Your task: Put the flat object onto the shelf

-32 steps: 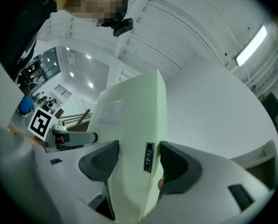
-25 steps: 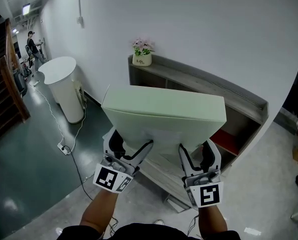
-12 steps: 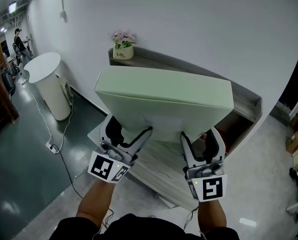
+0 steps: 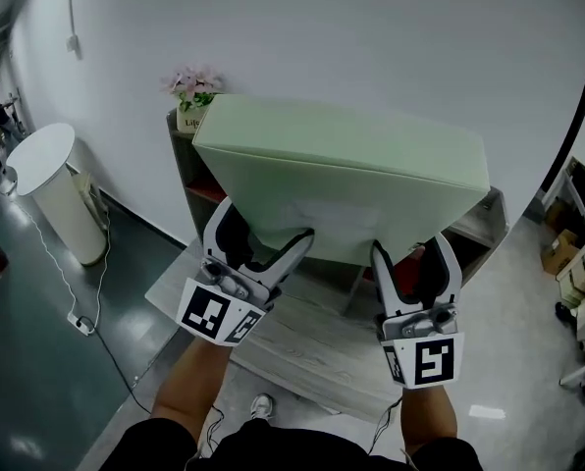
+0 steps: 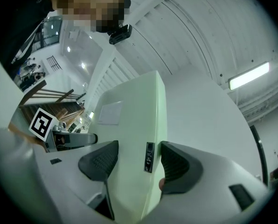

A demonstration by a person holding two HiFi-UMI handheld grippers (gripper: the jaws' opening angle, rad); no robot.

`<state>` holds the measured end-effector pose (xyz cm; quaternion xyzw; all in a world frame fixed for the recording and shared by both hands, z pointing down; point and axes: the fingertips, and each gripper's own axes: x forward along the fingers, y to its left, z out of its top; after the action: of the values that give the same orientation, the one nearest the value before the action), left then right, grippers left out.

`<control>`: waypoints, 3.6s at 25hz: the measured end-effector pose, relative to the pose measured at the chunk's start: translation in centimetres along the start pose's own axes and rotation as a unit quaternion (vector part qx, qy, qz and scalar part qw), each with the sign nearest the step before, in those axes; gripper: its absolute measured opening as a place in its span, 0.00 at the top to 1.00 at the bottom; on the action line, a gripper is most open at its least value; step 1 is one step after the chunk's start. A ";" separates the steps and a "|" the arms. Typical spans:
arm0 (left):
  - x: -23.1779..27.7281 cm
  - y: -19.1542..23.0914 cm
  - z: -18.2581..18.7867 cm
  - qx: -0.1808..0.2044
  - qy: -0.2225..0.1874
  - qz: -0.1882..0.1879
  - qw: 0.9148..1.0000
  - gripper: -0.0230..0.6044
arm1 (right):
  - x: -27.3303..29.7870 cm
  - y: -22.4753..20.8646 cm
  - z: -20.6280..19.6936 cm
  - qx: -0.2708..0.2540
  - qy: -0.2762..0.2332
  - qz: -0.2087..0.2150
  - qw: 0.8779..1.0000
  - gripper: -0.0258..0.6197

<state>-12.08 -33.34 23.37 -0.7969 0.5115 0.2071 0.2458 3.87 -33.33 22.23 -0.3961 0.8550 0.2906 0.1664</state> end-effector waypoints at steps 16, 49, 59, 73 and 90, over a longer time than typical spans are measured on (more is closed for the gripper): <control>10.7 2.8 0.0 -0.024 -0.064 -0.101 0.993 0.24 | 5.2 -5.9 1.1 -0.084 -0.010 -0.097 0.992 0.49; 24.5 0.9 -10.2 -0.096 0.062 -0.143 0.983 0.24 | 8.6 -18.7 -7.1 -0.013 0.096 -0.164 0.982 0.45; 24.7 1.1 -10.8 -0.108 0.054 -0.148 0.982 0.24 | 8.7 -19.0 -7.6 -0.009 0.105 -0.155 0.982 0.44; 21.9 3.6 -8.2 -0.144 0.019 -0.099 0.984 0.24 | 6.4 -17.6 -6.0 -0.013 0.096 -0.156 0.983 0.40; 6.5 -2.7 -5.6 -0.080 -0.006 -0.012 0.997 0.55 | -3.4 -8.5 -2.9 -0.047 0.053 -0.141 0.987 0.73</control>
<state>-6.64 -40.46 24.53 -0.8188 0.4819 0.2498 0.1867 12.38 -37.62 23.15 -0.5348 0.7837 0.2827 0.1409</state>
